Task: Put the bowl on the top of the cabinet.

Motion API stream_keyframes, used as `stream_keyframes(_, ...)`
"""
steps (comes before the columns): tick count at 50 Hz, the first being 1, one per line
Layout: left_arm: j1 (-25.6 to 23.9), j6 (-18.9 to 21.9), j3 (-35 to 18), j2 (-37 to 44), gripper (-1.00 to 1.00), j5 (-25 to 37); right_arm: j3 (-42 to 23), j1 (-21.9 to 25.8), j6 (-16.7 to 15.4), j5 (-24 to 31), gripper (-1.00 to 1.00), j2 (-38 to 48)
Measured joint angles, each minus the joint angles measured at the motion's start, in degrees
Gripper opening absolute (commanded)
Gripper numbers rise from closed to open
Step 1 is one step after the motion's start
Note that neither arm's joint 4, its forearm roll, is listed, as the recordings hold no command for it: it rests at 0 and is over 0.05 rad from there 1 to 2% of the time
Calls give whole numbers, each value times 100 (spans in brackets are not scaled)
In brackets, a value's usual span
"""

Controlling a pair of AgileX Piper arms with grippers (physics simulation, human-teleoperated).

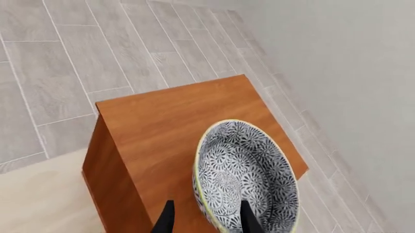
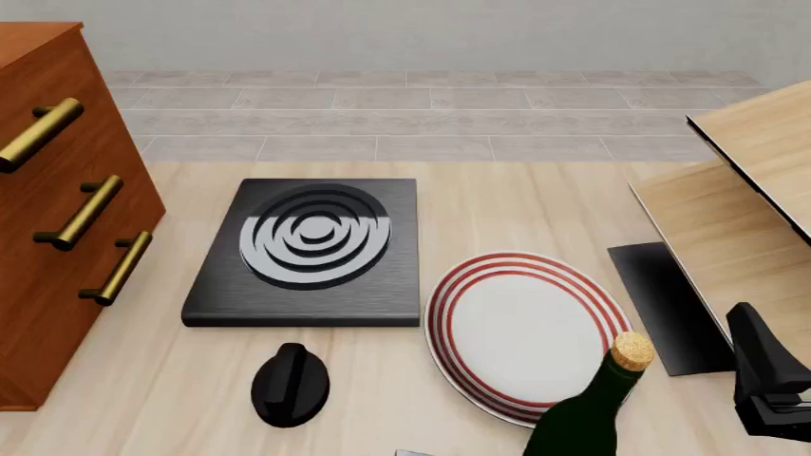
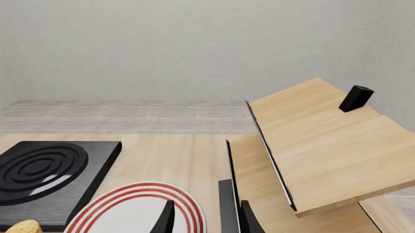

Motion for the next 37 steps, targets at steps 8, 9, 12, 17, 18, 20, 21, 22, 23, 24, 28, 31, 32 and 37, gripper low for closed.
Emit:
stream_keyframes(8,-89,-47,143,-322,100,40,0,0,0,0,100,0)
stream_keyframes(9,-104,-53,158,-362,100,47,0,0,0,0,100,0)
stream_keyframes(12,-159,-76,209,-506,100,78,0,0,0,0,100,0)
stream_keyframes(17,-249,-112,281,-742,100,130,0,0,1,0,100,0)
stream_keyframes(18,-264,-119,293,-785,100,139,0,0,1,0,100,0)
stream_keyframes(20,-310,-133,328,-878,100,154,0,0,1,0,100,0)
stream_keyframes(21,-335,-140,346,-926,100,163,0,0,1,0,100,0)
stream_keyframes(22,-358,-146,361,-971,100,170,0,0,1,0,100,-1)
stream_keyframes(23,-382,-155,376,-1020,100,183,0,0,1,0,100,-1)
stream_keyframes(24,-403,-163,388,-1067,100,194,0,0,1,0,100,-1)
stream_keyframes(28,-494,-201,426,-1258,100,247,0,0,1,0,100,0)
stream_keyframes(31,-558,-227,452,-1395,100,286,0,0,1,0,100,0)
stream_keyframes(32,-576,-235,461,-1437,100,297,0,0,1,0,100,0)
stream_keyframes(37,-685,-285,537,-1653,100,364,0,0,0,0,100,0)
